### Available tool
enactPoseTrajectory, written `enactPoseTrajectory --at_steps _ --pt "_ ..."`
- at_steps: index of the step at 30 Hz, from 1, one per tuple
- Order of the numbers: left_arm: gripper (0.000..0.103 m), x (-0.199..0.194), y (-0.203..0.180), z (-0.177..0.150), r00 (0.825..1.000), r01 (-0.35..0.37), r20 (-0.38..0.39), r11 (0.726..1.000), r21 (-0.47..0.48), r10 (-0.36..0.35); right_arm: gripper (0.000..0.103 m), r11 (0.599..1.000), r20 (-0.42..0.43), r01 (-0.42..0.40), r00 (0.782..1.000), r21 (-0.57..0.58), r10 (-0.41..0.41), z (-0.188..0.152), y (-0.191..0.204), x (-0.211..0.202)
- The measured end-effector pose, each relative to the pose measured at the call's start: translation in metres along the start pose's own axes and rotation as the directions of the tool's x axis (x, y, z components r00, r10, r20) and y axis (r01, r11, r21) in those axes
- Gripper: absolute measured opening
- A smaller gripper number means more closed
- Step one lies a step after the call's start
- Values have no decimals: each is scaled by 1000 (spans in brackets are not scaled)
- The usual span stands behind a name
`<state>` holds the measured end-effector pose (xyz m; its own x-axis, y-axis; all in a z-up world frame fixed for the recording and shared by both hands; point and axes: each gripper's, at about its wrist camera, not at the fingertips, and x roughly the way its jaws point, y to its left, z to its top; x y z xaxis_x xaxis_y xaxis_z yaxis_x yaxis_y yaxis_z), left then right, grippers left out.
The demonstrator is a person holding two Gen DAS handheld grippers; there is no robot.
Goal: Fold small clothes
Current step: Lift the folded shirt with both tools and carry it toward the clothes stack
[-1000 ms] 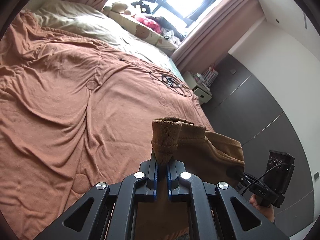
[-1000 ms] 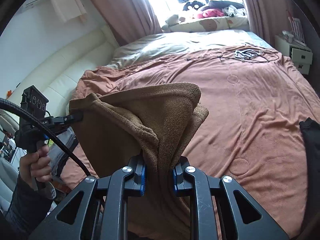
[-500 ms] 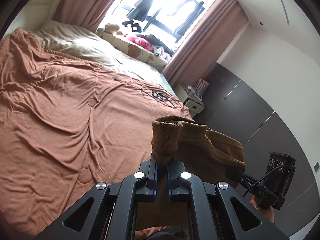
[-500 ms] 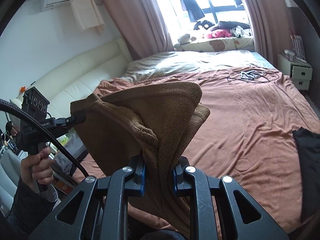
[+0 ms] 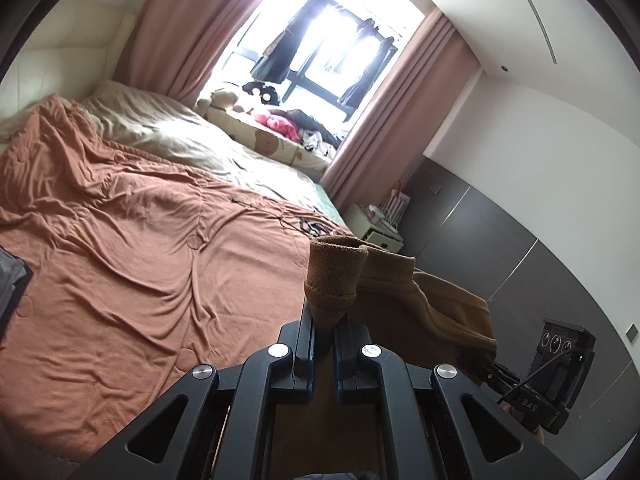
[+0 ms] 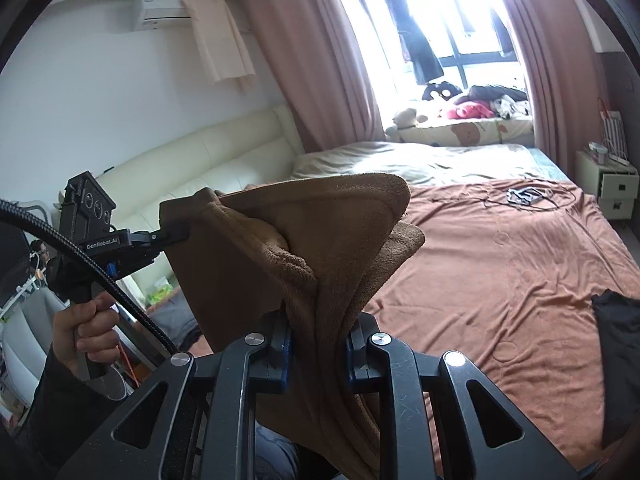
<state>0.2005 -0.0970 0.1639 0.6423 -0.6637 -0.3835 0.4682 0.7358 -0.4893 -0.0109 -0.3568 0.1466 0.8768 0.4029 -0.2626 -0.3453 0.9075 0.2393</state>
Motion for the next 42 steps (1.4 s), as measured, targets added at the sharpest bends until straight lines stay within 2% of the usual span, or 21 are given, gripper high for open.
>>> enactPoseTrajectory --at_steps 9,16,22,31,42 --pt "7 -49 17 2 998 -40 58 999 -4 40 16 998 2 -65 998 -22 65 -7 9 19" --pt "7 -95 51 2 991 -90 99 995 -34 93 16 990 -31 -120 993 -69 118 3 29 52" --pt "7 -141 91 8 978 -141 146 988 -65 149 16 976 -75 -183 982 -114 176 16 53 92" --pt "7 -195 163 21 947 -245 184 962 -118 263 16 948 -137 -277 957 -156 257 42 82 177" --pt "7 -247 251 54 888 -370 225 913 -170 401 16 897 -231 -400 905 -187 356 59 122 291"
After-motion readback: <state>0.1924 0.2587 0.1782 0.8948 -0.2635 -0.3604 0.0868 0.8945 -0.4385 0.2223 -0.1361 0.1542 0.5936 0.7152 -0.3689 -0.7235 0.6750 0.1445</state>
